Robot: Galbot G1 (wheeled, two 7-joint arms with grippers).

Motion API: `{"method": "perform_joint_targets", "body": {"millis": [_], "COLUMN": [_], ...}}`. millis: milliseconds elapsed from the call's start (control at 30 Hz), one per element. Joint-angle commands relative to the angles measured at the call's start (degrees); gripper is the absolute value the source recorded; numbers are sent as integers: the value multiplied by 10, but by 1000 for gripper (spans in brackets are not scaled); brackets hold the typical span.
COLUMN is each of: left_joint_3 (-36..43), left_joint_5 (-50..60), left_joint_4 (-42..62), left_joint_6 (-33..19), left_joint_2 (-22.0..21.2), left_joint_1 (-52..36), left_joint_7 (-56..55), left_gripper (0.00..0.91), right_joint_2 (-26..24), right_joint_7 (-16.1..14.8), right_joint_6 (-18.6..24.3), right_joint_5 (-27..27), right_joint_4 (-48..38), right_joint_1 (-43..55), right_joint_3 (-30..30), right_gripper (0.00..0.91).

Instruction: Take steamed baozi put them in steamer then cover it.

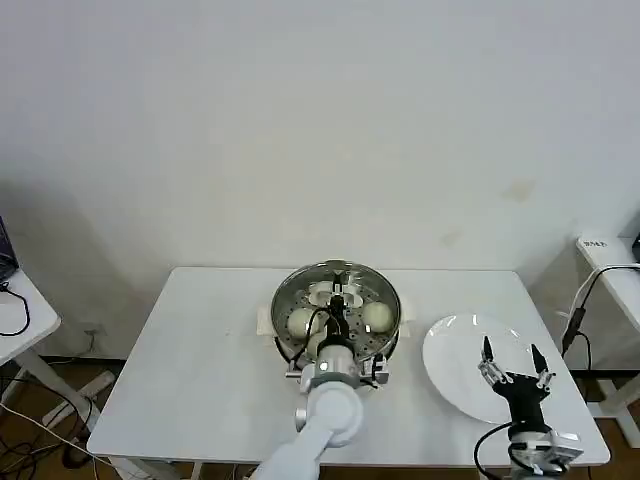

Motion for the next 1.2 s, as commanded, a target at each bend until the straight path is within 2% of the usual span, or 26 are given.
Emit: {"method": "perform_joint_targets", "body": {"millis": [33,133,167,200,233,633,1200], "left_joint_3": [2,-3,-4,-5,-6,-16,-19], "left_joint_5": [1,-2,-2,-4,-6,-85,-99], "left_joint_4": [8,10,13,15,15,-43,-141], "left_joint_6": [-2,-21,-22,-22,-22,-32,-35], "left_joint_2": [1,2,3,4,4,14,43], "left_joint_1": [1,4,5,5,4,2,38], "left_joint_7": [-1,-15,-23,-34,-37,7,13], "left_gripper": [0,0,71,846,907,907,907], "right_joint_2": [0,0,0,1,1,7,4], "right_joint_7": [1,1,1,2,3,3,3], "right_joint_6": [7,12,12,12,12,14,16], "right_joint_5": [-4,-10,-10,-10,-11,-16,-16], "right_joint_4": [-1,-5,-5,-5,-5,-8,-25], "right_joint_1": [-3,-4,-4,-4,-4,-1,4], "right_joint_3": [0,-1,-2,-4,-6,-17,-13], "right_gripper": [907,907,907,907,907,907,907]}}
